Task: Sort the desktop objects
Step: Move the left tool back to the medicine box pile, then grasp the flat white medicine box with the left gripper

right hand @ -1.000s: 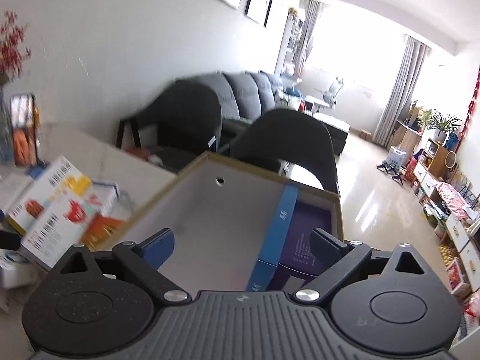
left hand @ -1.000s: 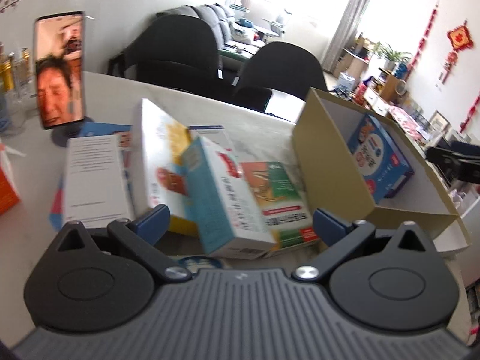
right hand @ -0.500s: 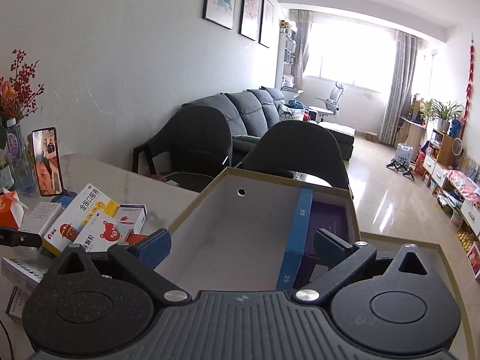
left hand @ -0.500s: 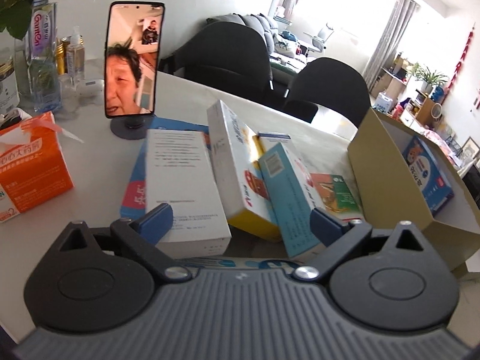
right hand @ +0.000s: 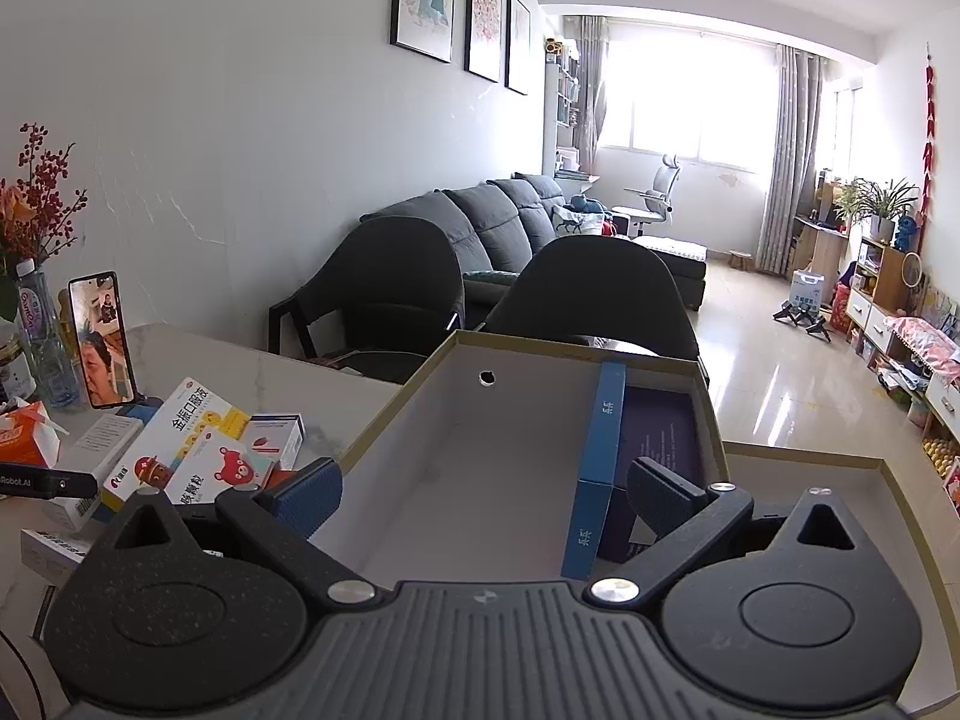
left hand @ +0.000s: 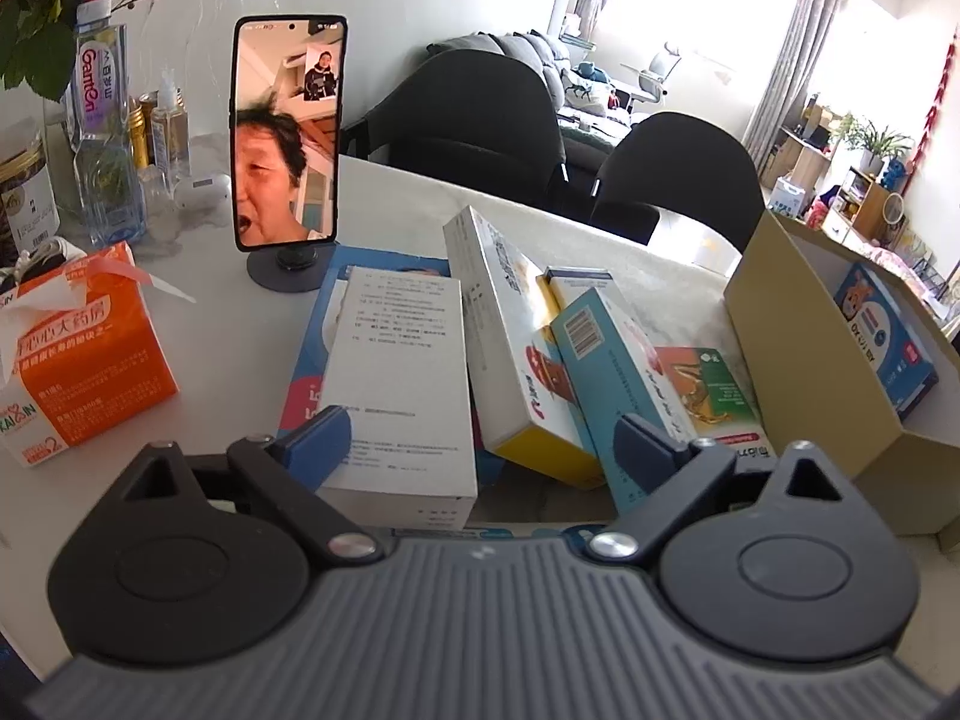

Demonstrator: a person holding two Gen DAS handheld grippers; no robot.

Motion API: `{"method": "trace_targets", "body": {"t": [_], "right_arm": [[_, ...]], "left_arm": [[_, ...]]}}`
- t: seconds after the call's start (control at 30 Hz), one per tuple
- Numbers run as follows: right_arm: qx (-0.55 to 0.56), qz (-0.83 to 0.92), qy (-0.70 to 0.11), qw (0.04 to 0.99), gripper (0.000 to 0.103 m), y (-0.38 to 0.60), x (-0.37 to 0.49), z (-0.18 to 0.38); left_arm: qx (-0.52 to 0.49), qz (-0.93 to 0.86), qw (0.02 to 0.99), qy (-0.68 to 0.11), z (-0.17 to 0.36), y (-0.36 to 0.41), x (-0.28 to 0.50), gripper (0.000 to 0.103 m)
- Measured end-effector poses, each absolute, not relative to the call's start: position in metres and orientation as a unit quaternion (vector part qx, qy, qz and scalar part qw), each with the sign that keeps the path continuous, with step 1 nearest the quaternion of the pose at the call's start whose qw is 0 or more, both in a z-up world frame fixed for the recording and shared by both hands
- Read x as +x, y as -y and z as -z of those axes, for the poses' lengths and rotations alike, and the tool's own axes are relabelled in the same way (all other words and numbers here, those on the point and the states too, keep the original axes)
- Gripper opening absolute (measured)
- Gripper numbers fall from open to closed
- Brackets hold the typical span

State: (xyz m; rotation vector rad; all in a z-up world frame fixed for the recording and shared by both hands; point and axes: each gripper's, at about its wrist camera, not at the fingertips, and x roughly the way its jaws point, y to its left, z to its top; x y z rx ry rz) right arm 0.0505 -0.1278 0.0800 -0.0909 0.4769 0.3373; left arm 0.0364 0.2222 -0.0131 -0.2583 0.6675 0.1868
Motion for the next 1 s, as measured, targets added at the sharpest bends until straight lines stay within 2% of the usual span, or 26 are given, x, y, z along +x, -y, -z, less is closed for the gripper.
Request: {"method": "trace_targets", "body": {"t": [0.23, 0.37, 1.0], "right_arm": [[-0.039, -0.17, -0.237, 0.956, 0.102, 0.128, 0.048, -0.078], [-0.037, -0.172, -0.238, 0.955, 0.102, 0.128, 0.047, -0.077], [-0.029, -0.184, -0.248, 0.951, 0.102, 0.121, 0.051, -0.071]], "left_arm": [[-0.109, -0.134, 0.929, -0.328, 0.017, -0.229, 0.038, 0.084], [-0.124, -0.15, 0.916, -0.351, 0.025, -0.239, 0.04, 0.063], [-0.208, -0.197, 0.9, -0.328, 0.022, -0.282, 0.002, 0.062]]}}
